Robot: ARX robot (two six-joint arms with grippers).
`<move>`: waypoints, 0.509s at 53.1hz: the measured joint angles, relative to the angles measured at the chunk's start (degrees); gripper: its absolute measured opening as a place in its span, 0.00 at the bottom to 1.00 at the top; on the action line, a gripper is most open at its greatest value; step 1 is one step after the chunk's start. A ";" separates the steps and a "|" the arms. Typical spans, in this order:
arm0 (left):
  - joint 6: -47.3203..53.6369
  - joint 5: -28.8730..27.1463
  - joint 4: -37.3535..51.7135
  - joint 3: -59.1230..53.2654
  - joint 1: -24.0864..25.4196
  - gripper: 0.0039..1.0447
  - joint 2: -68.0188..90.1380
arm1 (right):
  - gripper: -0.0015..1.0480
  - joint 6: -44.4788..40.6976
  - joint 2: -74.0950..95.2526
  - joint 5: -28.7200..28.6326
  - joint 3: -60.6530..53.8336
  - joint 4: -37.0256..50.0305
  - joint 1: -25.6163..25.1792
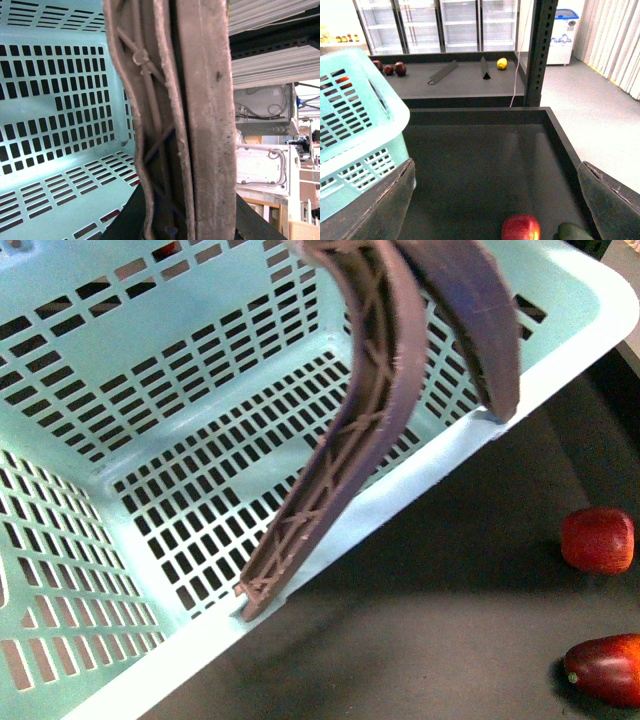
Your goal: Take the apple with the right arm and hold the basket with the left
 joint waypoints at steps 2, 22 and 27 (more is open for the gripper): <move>0.02 0.00 0.02 0.26 -0.85 0.16 0.00 | 0.92 0.00 0.00 0.02 0.00 0.00 0.00; 0.72 0.76 0.68 0.37 -3.15 0.16 0.74 | 0.92 0.00 0.00 0.00 0.00 0.00 0.00; 0.83 0.74 0.68 0.37 -3.15 0.16 0.74 | 0.92 0.00 0.00 0.02 0.00 0.00 0.00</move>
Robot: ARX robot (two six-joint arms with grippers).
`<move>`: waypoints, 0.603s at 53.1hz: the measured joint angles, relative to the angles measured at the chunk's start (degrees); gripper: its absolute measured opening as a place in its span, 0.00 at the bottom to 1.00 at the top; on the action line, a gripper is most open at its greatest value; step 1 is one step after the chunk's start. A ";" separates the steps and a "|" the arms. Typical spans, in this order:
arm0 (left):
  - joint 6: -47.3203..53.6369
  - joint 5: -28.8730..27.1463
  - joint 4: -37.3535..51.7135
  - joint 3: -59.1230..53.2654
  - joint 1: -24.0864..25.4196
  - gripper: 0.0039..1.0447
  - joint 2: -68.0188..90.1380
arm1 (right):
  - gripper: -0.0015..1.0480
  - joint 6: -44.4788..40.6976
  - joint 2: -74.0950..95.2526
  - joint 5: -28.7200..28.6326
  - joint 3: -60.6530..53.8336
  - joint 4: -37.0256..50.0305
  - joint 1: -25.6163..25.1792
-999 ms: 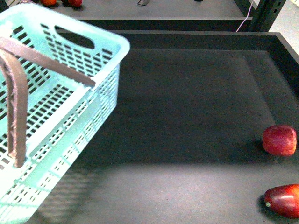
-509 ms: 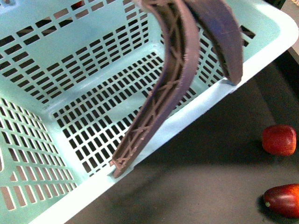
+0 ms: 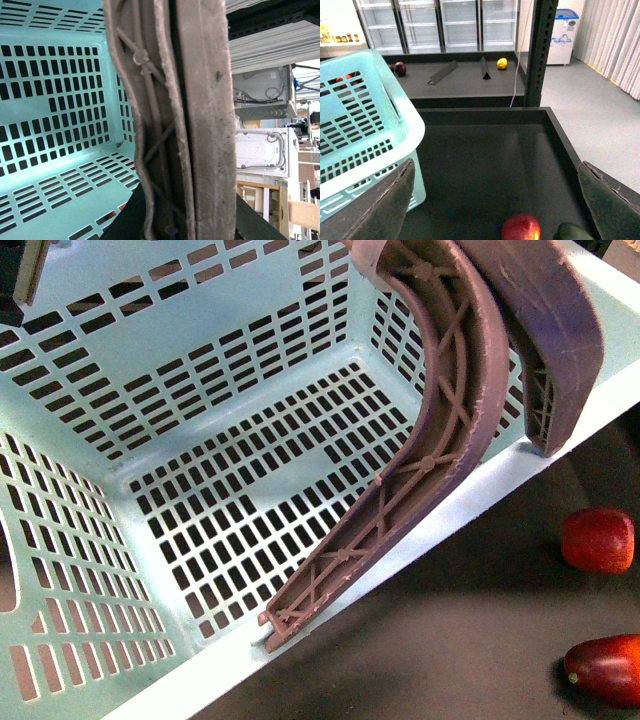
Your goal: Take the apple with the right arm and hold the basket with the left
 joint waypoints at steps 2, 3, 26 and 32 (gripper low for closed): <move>0.00 0.00 0.00 0.00 0.00 0.16 0.00 | 0.92 0.00 0.00 -0.02 0.02 0.00 0.00; 0.00 0.00 0.00 0.00 0.00 0.16 0.00 | 0.92 0.00 0.00 -0.02 0.00 0.00 0.00; 0.31 0.07 0.13 0.00 -0.07 0.16 0.07 | 0.92 15.76 21.38 10.97 9.55 -23.93 -0.83; 0.26 -0.04 0.17 0.00 -0.07 0.16 0.13 | 0.92 14.08 31.47 3.76 9.40 -13.09 -9.16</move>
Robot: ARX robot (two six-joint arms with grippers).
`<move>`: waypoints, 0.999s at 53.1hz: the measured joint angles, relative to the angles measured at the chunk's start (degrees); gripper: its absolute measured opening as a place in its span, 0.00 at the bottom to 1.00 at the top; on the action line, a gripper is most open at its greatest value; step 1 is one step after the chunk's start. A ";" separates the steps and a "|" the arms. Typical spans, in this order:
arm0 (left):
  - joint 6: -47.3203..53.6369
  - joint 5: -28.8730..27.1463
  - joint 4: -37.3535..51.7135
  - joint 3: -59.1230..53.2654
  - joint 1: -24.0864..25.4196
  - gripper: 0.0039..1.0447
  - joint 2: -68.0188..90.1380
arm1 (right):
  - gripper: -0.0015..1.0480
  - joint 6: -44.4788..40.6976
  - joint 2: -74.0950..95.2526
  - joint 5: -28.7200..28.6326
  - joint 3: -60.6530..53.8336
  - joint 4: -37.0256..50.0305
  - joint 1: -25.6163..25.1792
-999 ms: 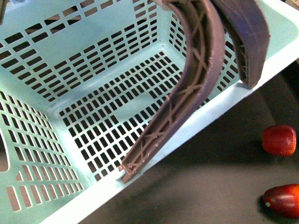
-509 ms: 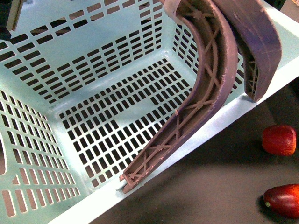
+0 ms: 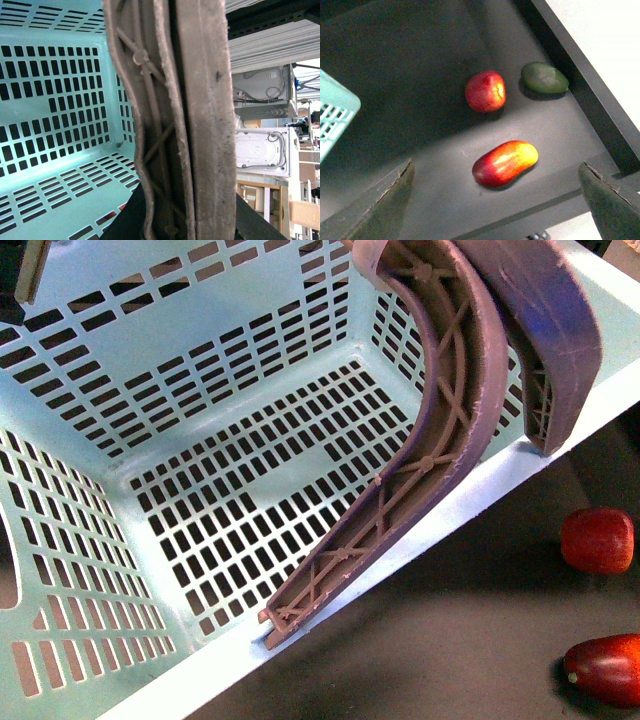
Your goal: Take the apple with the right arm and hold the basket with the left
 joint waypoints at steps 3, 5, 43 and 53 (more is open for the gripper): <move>0.04 0.00 0.04 0.00 0.00 0.16 0.00 | 0.92 -1.77 5.53 -2.05 -0.35 5.20 -2.45; 0.00 0.07 0.04 0.00 0.00 0.16 0.00 | 0.92 -3.43 10.86 -2.73 -0.68 10.01 -4.15; 0.02 0.04 0.04 0.00 0.02 0.16 0.00 | 0.92 -16.72 90.75 1.44 23.61 49.55 -3.87; 0.02 0.02 0.04 0.00 0.02 0.16 0.00 | 0.92 -16.06 95.95 2.27 30.69 46.90 -1.33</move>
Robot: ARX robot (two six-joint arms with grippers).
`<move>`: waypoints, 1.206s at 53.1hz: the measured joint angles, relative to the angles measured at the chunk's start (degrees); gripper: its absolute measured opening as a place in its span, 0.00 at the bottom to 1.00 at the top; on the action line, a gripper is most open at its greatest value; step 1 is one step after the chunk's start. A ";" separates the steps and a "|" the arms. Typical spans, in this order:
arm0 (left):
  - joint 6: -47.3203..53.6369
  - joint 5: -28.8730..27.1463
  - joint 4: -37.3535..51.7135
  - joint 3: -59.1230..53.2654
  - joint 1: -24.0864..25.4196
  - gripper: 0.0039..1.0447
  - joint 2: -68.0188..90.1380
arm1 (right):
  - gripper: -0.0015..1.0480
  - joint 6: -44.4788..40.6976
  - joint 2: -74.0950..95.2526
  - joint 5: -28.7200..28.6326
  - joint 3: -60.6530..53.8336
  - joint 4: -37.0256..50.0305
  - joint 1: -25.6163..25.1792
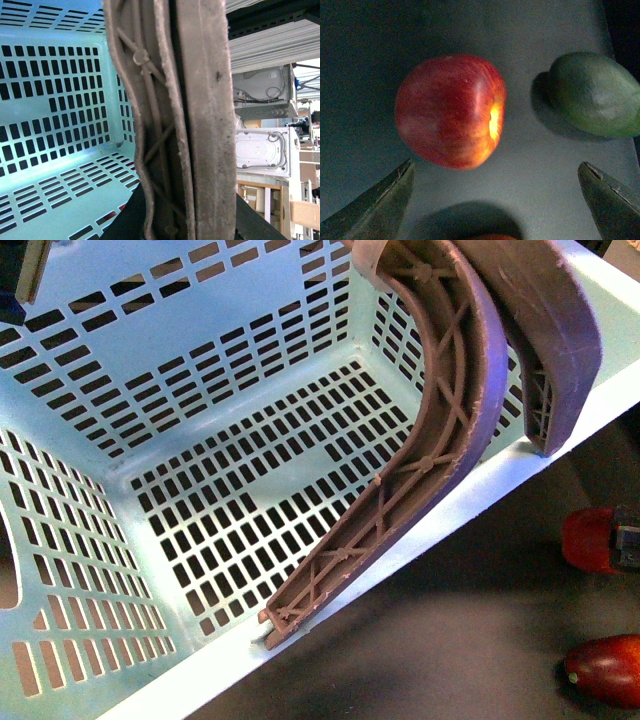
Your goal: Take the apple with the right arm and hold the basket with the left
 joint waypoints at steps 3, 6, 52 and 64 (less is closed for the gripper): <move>0.00 0.02 0.00 0.00 0.00 0.16 0.02 | 0.92 0.39 0.79 0.20 1.44 -0.50 0.46; 0.00 0.04 0.00 0.00 -0.02 0.16 0.02 | 0.92 0.77 1.97 0.48 3.56 -1.53 1.05; 0.00 0.00 0.00 0.00 0.00 0.16 0.00 | 0.92 3.30 13.20 5.90 17.27 -8.39 4.98; 0.00 0.02 0.00 0.00 0.00 0.16 0.02 | 0.68 3.52 13.38 5.84 16.22 -7.69 4.96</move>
